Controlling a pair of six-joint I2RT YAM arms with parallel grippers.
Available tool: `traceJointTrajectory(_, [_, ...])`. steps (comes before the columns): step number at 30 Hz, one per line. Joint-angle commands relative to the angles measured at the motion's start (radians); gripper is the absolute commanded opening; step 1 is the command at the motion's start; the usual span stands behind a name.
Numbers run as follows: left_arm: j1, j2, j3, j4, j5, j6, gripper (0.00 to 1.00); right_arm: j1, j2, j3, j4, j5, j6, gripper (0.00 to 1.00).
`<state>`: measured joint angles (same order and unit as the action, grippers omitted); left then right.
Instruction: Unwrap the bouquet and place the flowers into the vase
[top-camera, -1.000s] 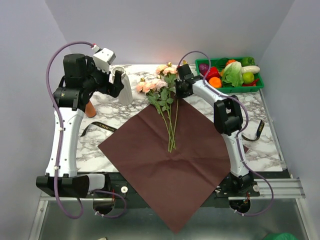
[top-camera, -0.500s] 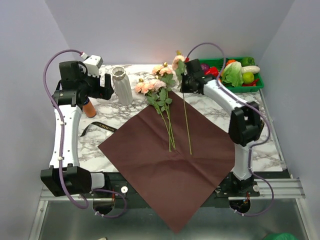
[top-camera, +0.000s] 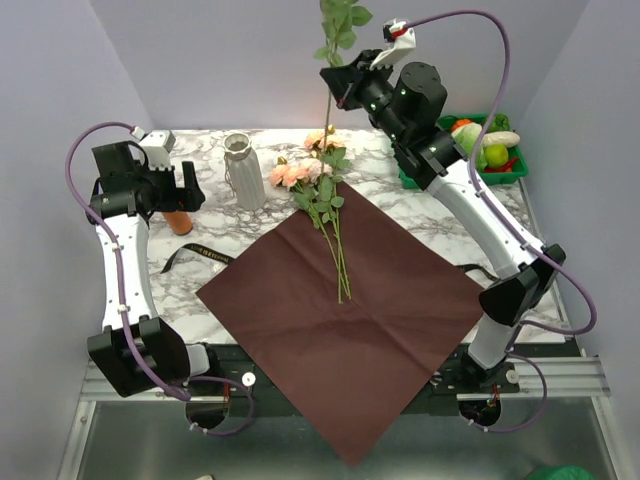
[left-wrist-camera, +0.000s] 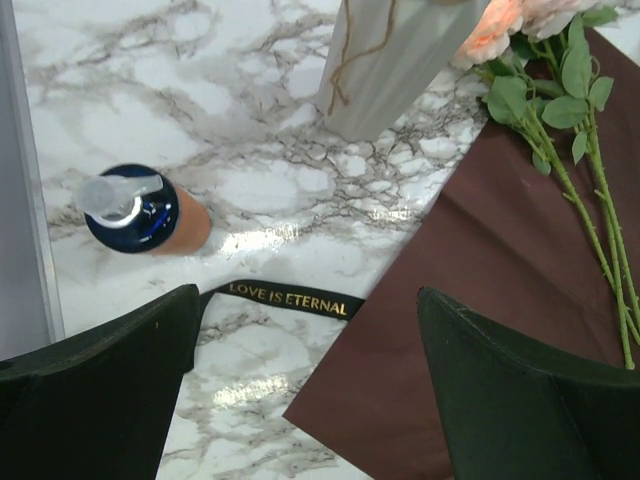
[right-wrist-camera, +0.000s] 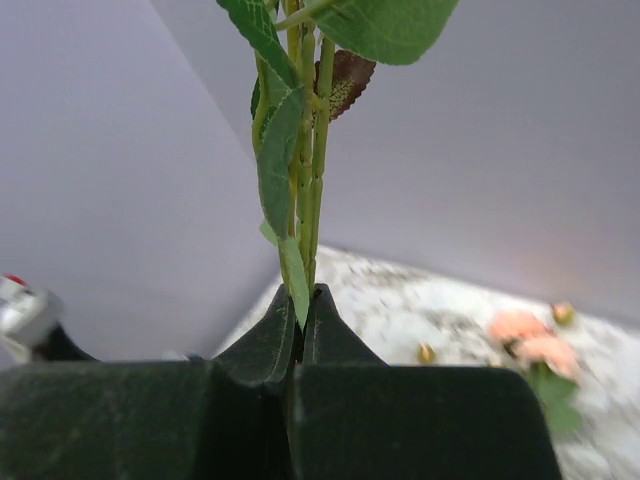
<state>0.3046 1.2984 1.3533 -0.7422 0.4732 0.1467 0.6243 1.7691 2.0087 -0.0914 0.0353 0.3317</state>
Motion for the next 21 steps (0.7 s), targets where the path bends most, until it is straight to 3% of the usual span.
traceJointTrajectory(1, [0.028,-0.016,-0.051,0.012,0.067,0.046,0.99,0.018,0.09,0.025,0.35,-0.099,0.058,0.01])
traceJointTrajectory(5, [0.037,-0.031,-0.068,0.014,0.087,0.067,0.99,0.028,0.235,0.25,0.427,-0.143,0.131,0.01])
traceJointTrajectory(7, [0.039,-0.037,-0.08,0.017,0.093,0.07,0.99,0.032,0.254,0.246,0.522,-0.143,0.139,0.01])
traceJointTrajectory(9, [0.039,-0.045,-0.095,0.026,0.097,0.074,0.99,0.044,0.269,0.191,0.744,-0.129,0.121,0.01])
traceJointTrajectory(12, [0.041,-0.056,-0.114,0.026,0.097,0.09,0.99,0.054,0.343,0.307,0.753,-0.123,0.089,0.01])
traceJointTrajectory(21, [0.048,-0.068,-0.141,0.029,0.119,0.094,0.99,0.066,0.42,0.38,0.898,-0.1,0.032,0.01])
